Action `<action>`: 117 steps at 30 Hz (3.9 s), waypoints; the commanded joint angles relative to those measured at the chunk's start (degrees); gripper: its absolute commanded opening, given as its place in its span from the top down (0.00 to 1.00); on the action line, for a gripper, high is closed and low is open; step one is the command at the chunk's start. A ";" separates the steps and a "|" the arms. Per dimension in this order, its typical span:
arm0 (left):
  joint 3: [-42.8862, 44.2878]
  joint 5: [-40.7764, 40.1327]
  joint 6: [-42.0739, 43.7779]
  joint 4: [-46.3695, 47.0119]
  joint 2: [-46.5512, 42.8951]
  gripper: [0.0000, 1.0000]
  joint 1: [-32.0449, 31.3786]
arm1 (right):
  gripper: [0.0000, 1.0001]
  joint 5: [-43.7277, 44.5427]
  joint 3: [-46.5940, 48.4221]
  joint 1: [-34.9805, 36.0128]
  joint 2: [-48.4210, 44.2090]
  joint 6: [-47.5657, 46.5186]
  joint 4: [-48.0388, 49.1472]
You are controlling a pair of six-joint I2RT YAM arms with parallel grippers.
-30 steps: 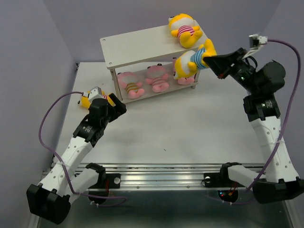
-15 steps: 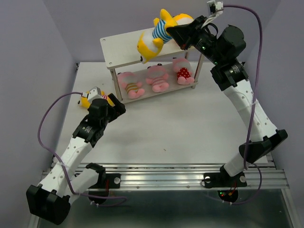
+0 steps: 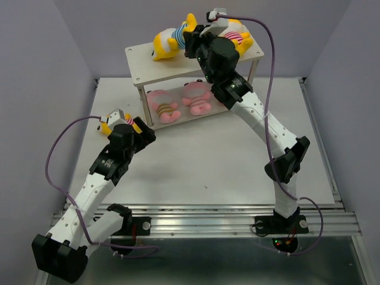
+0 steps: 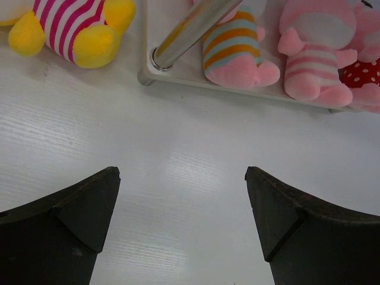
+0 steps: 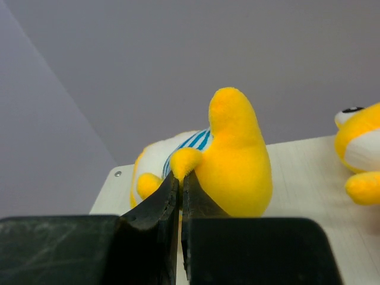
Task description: Place and organize the stuffed toys onto the shelf
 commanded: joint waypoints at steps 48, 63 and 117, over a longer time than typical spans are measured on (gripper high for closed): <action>48.65 15.25 3.54 2.52 23.26 0.01 0.89 | 0.12 16.84 -21.87 8.44 -16.34 2.06 -1.27; 64.22 18.95 4.77 3.39 42.08 0.01 1.77 | 0.00 20.43 -52.01 8.44 -40.07 4.25 2.68; 92.44 58.14 4.51 16.83 74.07 0.24 12.40 | 0.00 30.19 -77.42 8.44 -59.86 10.58 1.37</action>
